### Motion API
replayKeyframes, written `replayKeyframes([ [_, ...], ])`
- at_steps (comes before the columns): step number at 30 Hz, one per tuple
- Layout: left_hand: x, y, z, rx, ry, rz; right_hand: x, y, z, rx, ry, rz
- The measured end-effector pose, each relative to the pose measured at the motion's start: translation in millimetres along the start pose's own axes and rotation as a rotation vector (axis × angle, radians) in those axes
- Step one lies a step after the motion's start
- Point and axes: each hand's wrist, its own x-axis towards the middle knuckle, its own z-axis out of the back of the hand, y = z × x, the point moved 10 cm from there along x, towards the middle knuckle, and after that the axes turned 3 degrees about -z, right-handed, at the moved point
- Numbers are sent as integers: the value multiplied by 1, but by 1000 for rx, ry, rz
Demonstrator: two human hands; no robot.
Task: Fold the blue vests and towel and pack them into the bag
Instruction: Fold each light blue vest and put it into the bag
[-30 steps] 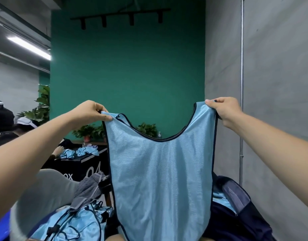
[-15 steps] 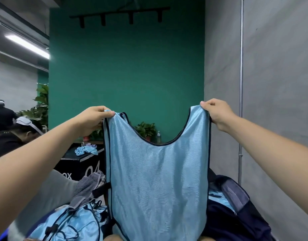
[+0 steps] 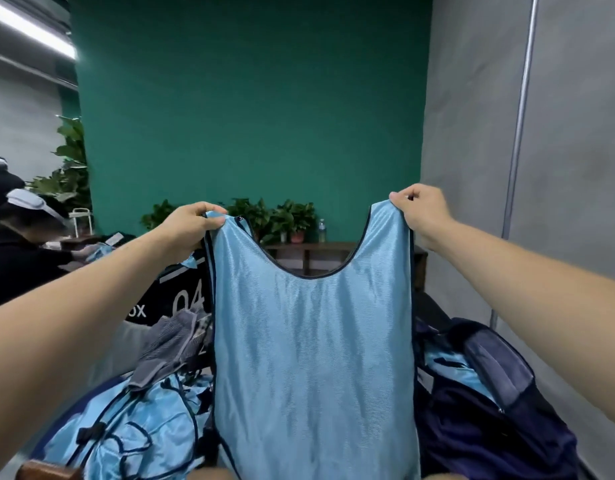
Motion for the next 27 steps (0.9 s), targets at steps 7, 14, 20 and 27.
replayKeyframes([
  [7,80,74,-20,52,-31,42,55,-81,-45,-32,0,-69],
  [14,146,145,-63,107,19,79,96,-163,-91,-103,61,-160],
  [20,189,218,-97,149,42,124,116,-253,-142,-220,368,-319],
  [27,200,316,-133,217,120,256,126,-332,-171,-389,437,-347],
])
